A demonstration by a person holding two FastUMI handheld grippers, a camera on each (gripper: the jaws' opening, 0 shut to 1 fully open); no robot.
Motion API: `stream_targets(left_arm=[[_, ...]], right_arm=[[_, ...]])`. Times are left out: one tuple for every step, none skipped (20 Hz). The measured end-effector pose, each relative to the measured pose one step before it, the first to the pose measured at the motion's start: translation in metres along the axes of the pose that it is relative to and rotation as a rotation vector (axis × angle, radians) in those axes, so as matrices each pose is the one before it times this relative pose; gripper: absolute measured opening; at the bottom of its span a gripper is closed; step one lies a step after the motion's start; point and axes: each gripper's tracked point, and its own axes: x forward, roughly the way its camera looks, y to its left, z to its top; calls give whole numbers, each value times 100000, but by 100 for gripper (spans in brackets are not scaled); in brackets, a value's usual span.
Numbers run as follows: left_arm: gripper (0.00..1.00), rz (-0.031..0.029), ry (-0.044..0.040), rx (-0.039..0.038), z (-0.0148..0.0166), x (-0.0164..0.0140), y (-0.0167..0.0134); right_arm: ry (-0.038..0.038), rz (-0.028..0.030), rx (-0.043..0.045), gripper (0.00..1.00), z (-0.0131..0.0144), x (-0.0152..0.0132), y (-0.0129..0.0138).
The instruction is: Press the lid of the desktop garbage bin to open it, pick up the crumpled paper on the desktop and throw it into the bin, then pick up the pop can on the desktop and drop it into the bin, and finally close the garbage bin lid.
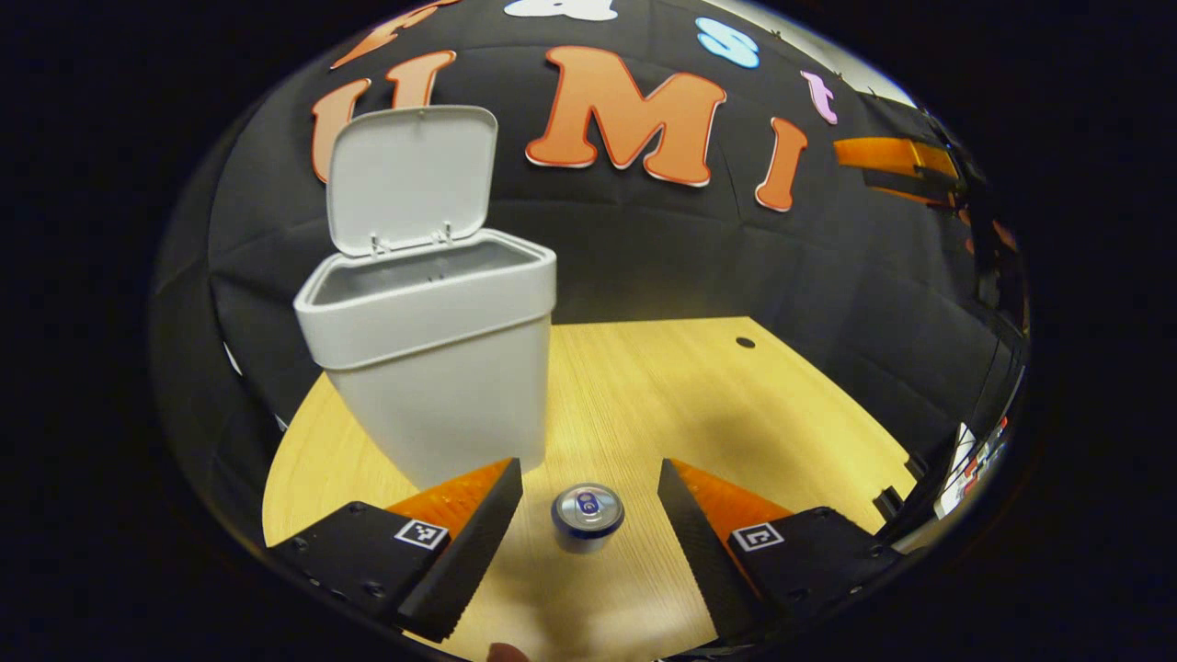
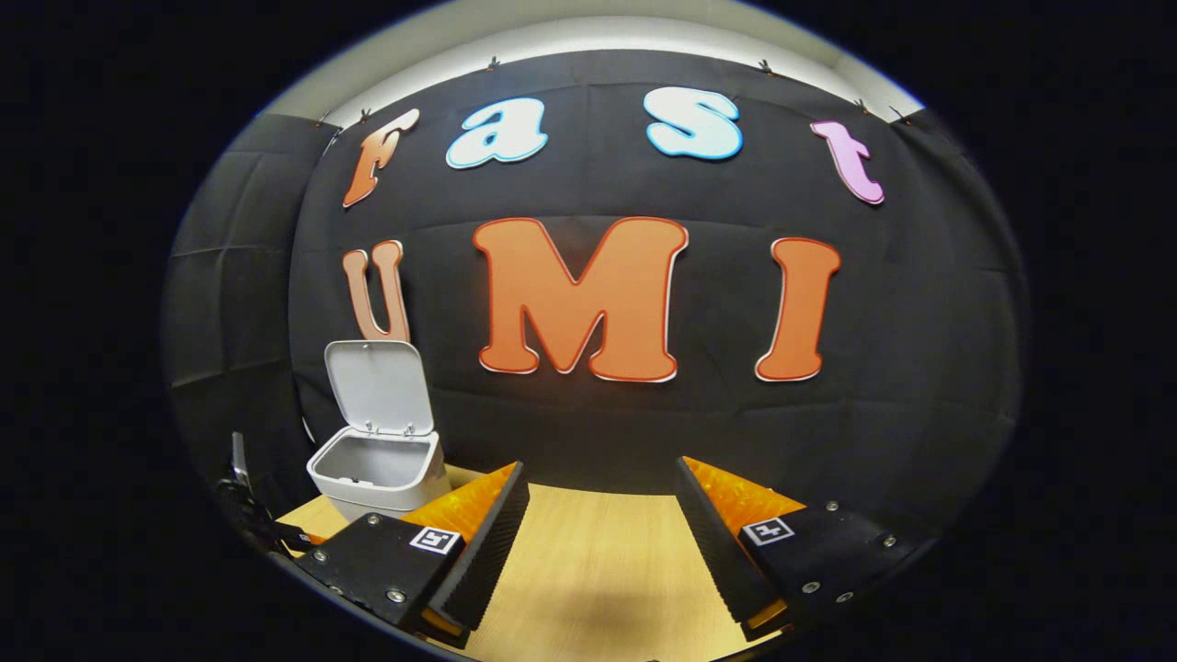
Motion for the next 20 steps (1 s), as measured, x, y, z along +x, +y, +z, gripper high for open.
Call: stream_targets(left_arm=[[97, 466, 2588, 961, -823, 827, -1], [97, 668, 1450, 999, -710, 862, 48], [97, 170, 1547, 769, -682, 804, 19], [97, -501, 9, 533, -329, 798, -104], [97, -785, 1212, -287, -387, 745, -152], [97, -149, 1684, -746, -619, 726, -21], [97, -188, 2098, -725, -729, 664, 9], [97, 238, 1596, -568, -722, 716, 207], [98, 446, 1652, -280, -562, 737, 98], [98, 476, 921, -32, -473, 631, 249], [98, 219, 819, -133, -313, 483, 155], [98, 348, 787, -168, -490, 495, 51], [98, 694, 820, -420, -303, 619, 180], [97, -85, 765, -276, -347, 655, -37], [97, -1099, 1711, -634, -432, 544, -196], [97, 1309, 807, -726, -243, 279, 202], [98, 1609, -113, 291, 119, 331, -9], [96, 927, -851, 1227, 305, -17, -31], [87, 195, -496, 759, -180, 92, -11], [86, 451, -887, 256, 10, 128, -19]], right_arm=[[731, -948, 99, 95, -239, -259, -697], [603, -1260, 223, 95, -316, -231, -782], [393, -1198, 285, 95, -202, -151, -756], [325, -1125, 341, 95, -142, -200, -711], [395, -725, 535, 95, -232, -113, -562], [821, -798, 697, 95, -298, 27, -446], [960, -616, 578, 95, -358, 88, -451], [953, -826, 455, 95, -431, -35, -461], [689, -369, -18, 95, -304, -24, -234], [1005, -396, -364, 95, -299, -22, -165], [828, -223, -544, 95, -362, 141, -128], [1086, -104, -655, 95, -254, 28, -68], [999, -31, -516, 95, -354, 181, -59], [1096, 9, -351, 95, -328, 109, -121], [1052, 409, -145, 95, -413, 223, 40], [1095, 569, 53, 95, -275, 62, 130], [604, 482, 130, 95, -362, 208, 18], [510, 202, -52, 100, -142, 162, -33], [349, 71, -93, 96, -159, 156, -34], [303, 179, 174, 95, -87, 106, 96]])
